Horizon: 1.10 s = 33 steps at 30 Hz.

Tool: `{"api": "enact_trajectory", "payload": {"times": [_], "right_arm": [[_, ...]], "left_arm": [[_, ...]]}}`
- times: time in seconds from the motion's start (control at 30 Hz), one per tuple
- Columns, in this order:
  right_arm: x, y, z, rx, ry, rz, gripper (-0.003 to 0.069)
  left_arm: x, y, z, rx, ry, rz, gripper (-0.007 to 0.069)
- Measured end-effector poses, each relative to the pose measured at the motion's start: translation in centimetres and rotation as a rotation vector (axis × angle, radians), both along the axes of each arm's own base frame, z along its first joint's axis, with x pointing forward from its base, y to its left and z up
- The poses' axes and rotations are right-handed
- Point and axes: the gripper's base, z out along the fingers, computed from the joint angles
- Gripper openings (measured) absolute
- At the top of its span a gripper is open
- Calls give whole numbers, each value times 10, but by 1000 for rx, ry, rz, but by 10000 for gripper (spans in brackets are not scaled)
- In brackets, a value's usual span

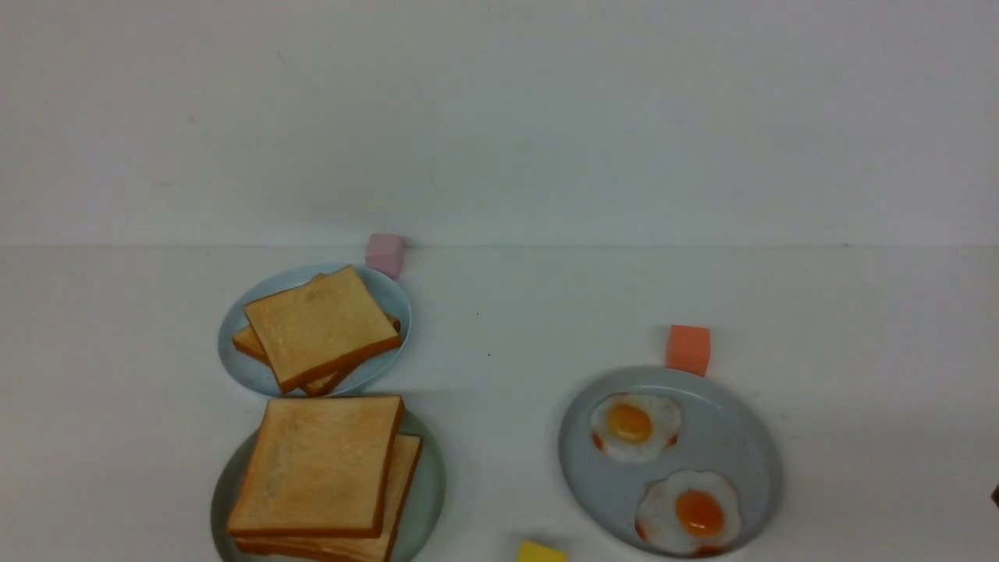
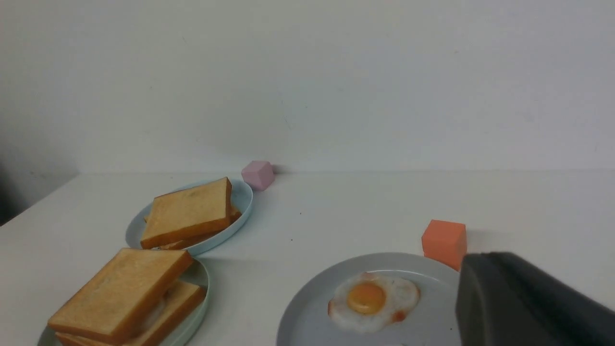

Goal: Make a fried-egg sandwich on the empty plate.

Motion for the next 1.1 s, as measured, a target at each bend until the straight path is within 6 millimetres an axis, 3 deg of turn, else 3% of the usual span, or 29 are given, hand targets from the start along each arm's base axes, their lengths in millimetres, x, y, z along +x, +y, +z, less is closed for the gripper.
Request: {"api": "enact_trajectory", "payload": {"times": [0.17, 0.27, 0.43, 0.6, 0.83, 1.1], "right_arm": [[0, 0, 0, 0, 0, 0, 7], [0, 0, 0, 0, 0, 0, 7], [0, 0, 0, 0, 0, 0, 11], [0, 0, 0, 0, -1, 0, 14], [0, 0, 0, 1, -2, 0, 17], [0, 0, 0, 1, -3, 0, 22]], "left_arm": [[2, 5, -1, 9, -93, 56, -13], [-2, 16, -8, 27, -187, 161, -13], [0, 33, -27, 62, -203, 434, -10], [12, 43, -79, 224, -117, 619, -6], [22, 43, -142, 330, 31, 596, 1], [25, 42, -144, 333, -31, 581, 9]]}}
